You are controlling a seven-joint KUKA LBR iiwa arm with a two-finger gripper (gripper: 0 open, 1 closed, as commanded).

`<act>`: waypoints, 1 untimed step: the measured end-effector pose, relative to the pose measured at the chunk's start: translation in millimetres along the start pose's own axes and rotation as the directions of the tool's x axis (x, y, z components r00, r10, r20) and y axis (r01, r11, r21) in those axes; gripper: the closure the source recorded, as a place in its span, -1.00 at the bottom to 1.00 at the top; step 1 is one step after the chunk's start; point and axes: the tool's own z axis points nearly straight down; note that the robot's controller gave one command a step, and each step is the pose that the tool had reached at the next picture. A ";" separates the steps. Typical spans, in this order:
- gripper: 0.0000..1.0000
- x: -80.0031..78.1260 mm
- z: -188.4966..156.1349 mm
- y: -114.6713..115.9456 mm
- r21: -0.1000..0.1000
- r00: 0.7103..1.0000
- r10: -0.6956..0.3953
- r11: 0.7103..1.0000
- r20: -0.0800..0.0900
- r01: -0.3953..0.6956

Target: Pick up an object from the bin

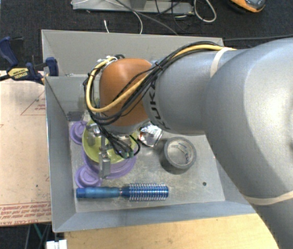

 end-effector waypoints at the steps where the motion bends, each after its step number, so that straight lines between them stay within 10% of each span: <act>1: 1.00 29.0 20.8 -35.8 -0.002 0.997 0.074 0.997 -0.014 -0.074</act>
Offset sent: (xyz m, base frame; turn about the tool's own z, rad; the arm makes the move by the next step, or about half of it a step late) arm 0.0000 0.0000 0.0000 0.0000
